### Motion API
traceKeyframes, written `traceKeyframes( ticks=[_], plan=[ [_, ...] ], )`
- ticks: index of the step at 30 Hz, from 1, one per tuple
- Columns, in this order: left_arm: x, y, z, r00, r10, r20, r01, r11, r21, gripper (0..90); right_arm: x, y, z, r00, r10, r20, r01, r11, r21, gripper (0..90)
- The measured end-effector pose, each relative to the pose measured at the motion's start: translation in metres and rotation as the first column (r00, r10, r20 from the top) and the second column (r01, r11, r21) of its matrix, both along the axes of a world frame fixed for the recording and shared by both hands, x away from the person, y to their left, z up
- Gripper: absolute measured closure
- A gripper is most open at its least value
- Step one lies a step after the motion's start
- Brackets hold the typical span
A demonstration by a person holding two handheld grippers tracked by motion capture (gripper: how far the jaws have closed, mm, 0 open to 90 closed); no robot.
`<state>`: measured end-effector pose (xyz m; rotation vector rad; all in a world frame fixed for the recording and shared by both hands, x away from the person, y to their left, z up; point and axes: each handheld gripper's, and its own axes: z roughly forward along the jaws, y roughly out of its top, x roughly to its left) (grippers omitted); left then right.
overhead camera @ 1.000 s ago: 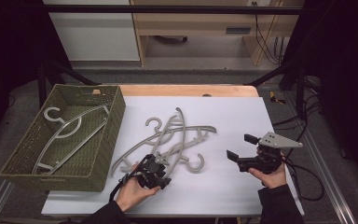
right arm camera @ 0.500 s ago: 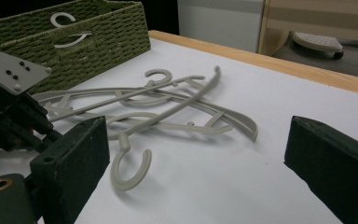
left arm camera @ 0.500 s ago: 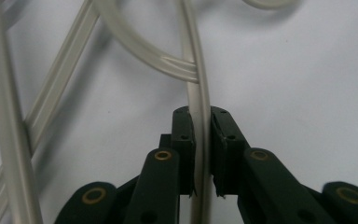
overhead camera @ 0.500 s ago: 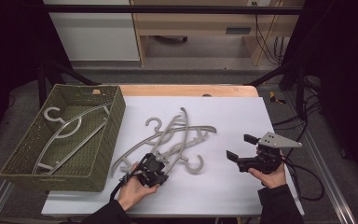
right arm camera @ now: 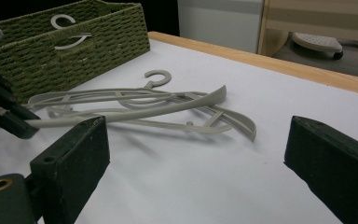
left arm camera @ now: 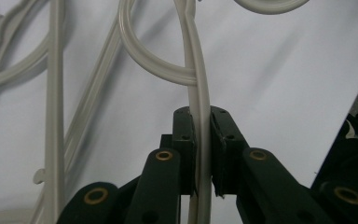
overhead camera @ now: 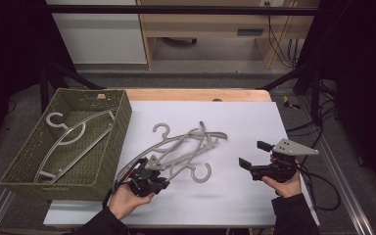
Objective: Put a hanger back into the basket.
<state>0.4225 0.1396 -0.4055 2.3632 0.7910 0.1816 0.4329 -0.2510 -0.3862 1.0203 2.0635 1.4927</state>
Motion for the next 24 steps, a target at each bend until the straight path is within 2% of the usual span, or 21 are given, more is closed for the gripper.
traceKeyframes(
  ticks=[8, 16, 24],
  plan=[
    [-0.006, 0.014, 0.025, 0.9982, 0.000, 0.060, 0.003, 0.9986, -0.054, 81.9, 0.000, 0.000, 0.000, 1.0000, 0.000, -0.001, 0.000, 1.0000, 0.000, 6.9],
    [-0.011, 0.029, 0.050, 0.9924, 0.016, 0.122, -0.001, 0.9926, -0.121, 82.0, 0.000, 0.000, -0.001, 1.0000, -0.001, -0.003, 0.001, 1.0000, 0.000, 6.9],
    [-0.013, 0.043, 0.079, 0.9856, 0.004, 0.169, 0.017, 0.9920, -0.125, 82.0, 0.000, 0.000, -0.001, 1.0000, -0.002, -0.003, 0.002, 1.0000, -0.004, 6.8]
  ],
)
